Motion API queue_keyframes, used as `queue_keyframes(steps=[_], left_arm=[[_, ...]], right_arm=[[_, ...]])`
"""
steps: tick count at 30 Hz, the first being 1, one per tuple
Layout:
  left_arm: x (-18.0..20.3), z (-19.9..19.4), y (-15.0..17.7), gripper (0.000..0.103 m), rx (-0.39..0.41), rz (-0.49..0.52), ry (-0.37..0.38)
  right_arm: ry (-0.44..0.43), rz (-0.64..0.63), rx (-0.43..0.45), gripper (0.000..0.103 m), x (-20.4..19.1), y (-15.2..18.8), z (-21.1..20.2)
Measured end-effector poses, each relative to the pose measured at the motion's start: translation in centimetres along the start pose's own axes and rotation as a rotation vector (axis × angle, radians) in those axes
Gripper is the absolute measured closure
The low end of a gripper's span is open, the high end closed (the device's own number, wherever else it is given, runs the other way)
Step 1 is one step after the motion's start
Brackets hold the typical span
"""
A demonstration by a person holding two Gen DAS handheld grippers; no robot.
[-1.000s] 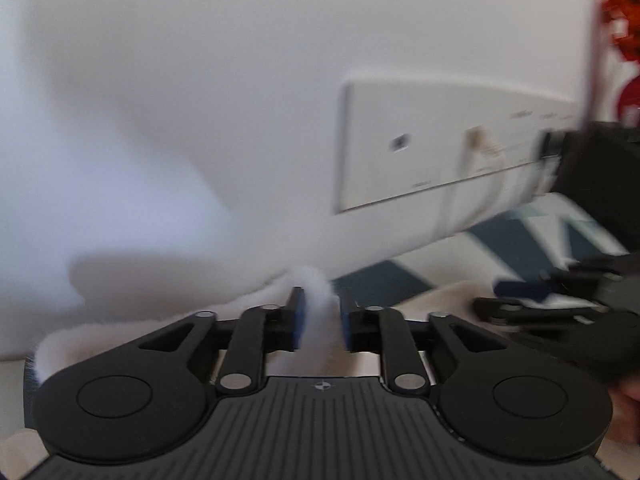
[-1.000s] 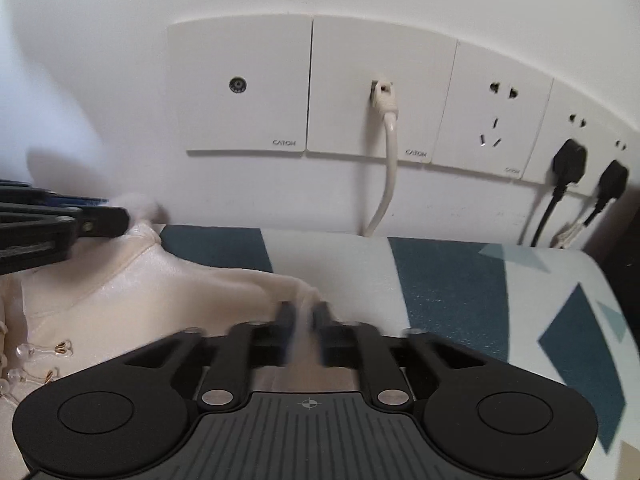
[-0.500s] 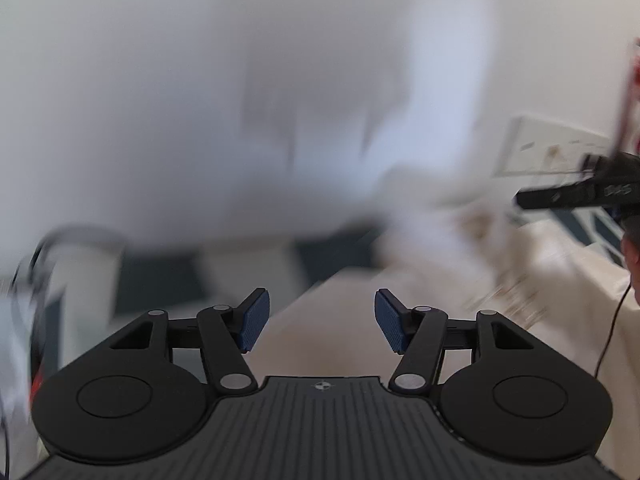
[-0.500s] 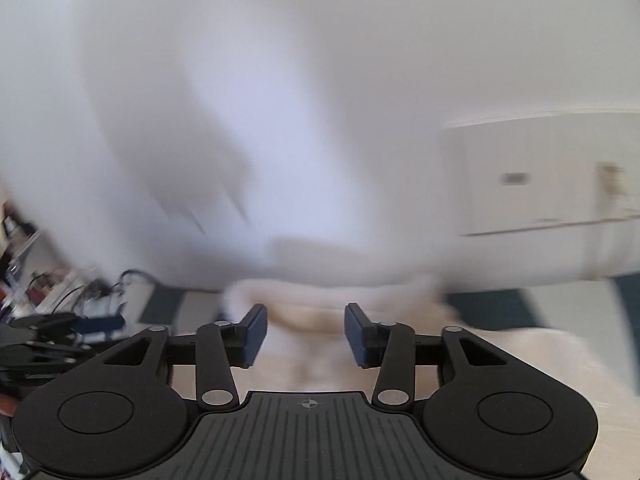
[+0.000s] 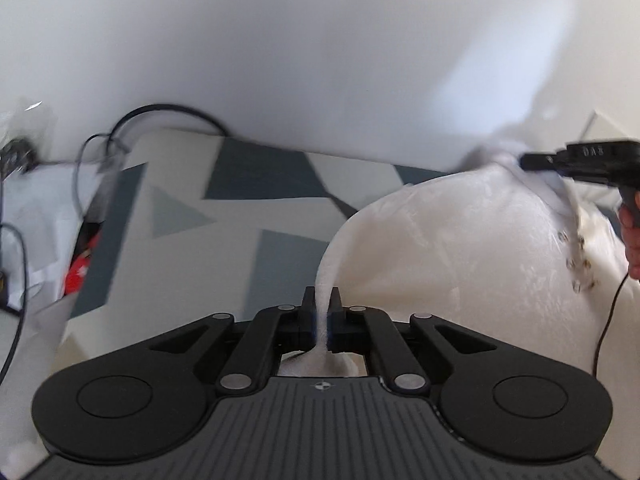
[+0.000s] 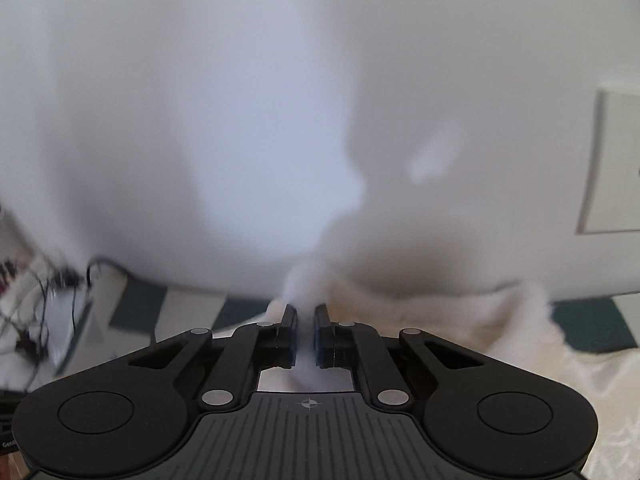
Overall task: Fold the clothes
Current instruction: 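Lay the robe flat on the table and open both grippers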
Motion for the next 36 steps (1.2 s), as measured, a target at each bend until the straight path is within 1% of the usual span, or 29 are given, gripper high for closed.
queue_keyframes(steps=[1,3,5,6,7,8,9,10,12,13,14,15,16,17,19,20,22,24,26,27,28,30,31,34,36], left_arm=[[-0.3,0.0,0.1,0.099,-0.003,0.005,-0.012],[-0.3,0.2,0.1,0.099,-0.007,0.032,-0.041],[-0.6,0.4,-0.2,0.098,-0.010,0.014,-0.035],[-0.7,0.5,-0.3,0.096,-0.010,0.005,-0.037],[-0.8,0.4,-0.4,0.091,-0.009,0.000,-0.046],[-0.8,0.2,-0.4,0.089,-0.005,-0.004,-0.055],[-0.8,0.0,-0.4,0.087,0.004,-0.004,-0.063],[-0.6,-0.4,-0.4,0.085,0.015,-0.003,-0.071],[-0.1,-1.5,-0.4,0.081,0.038,-0.001,-0.084],[0.3,-2.2,-0.3,0.070,0.049,-0.004,-0.086],[0.8,-3.0,-0.2,0.054,0.065,-0.010,-0.079],[1.3,-3.9,0.0,0.046,0.085,-0.017,-0.065],[1.9,-4.8,0.2,0.038,0.106,-0.020,-0.049],[2.6,-5.6,0.5,0.036,0.122,-0.018,-0.032],[3.9,-7.0,1.2,0.031,0.131,-0.010,-0.007],[4.4,-7.6,1.7,0.029,0.125,-0.008,0.003],[5.4,-8.3,2.8,0.028,0.105,0.000,0.029],[6.5,-9.0,4.1,0.025,0.081,0.022,0.050],[7.5,-9.3,5.6,0.019,0.058,0.047,0.069],[7.9,-9.3,6.4,0.018,0.046,0.053,0.084],[8.4,-9.3,7.1,0.015,0.035,0.060,0.100],[9.6,-9.2,8.5,0.014,0.006,0.072,0.134],[10.2,-9.0,9.2,0.013,-0.009,0.078,0.151],[12.2,-8.6,11.1,0.011,-0.056,0.096,0.203],[13.6,-8.4,12.4,0.009,-0.087,0.110,0.230]], right_arm=[[0.019,0.008,-0.009,0.102,0.4,-0.1,0.3],[0.059,0.025,-0.028,0.103,1.2,-0.2,1.1],[0.071,0.060,-0.050,0.103,2.1,0.0,2.0],[0.067,0.077,-0.049,0.103,2.4,0.2,1.9],[0.065,0.093,-0.039,0.103,2.6,0.4,1.5],[0.066,0.107,-0.016,0.102,2.9,0.7,0.6],[0.067,0.122,0.007,0.095,3.1,1.0,-0.3],[0.068,0.136,0.030,0.082,3.4,1.4,-1.3],[0.072,0.164,0.082,0.067,4.0,2.1,-3.3],[0.081,0.175,0.118,0.060,4.4,2.5,-4.8],[0.097,0.186,0.146,0.055,4.9,3.1,-6.3],[0.119,0.201,0.169,0.043,5.5,3.7,-7.8],[0.141,0.217,0.188,0.037,6.2,4.5,-9.4],[0.161,0.232,0.203,0.035,6.9,5.3,-11.0],[0.201,0.271,0.220,0.024,8.2,7.2,-14.1],[0.221,0.295,0.221,0.022,8.7,8.3,-15.4],[0.260,0.356,0.218,0.017,10.0,10.6,-18.3],[0.295,0.429,0.223,0.013,11.3,13.5,-21.2],[0.335,0.499,0.223,0.012,11.8,16.6,-23.8],[0.353,0.537,0.218,0.012,12.0,18.2,-25.0],[0.363,0.580,0.209,0.012,12.0,19.7,-26.2],[0.374,0.645,0.205,0.012,11.5,22.3,-28.3],[0.386,0.665,0.204,0.009,11.1,23.8,-29.3],[0.460,0.667,0.188,0.002,9.1,27.4,-31.7],[0.519,0.629,0.161,0.001,7.3,29.1,-32.4]])
Point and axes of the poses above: each gripper's, at about its wrist camera, not at the fingertips, and z roughly the way its jaws point, x to its right, y to its underside, the point moved 4 cm from there along z, roughly the way its jaws point, and after that the axes turned 11 degrees about -x, right-handed, at the moved point
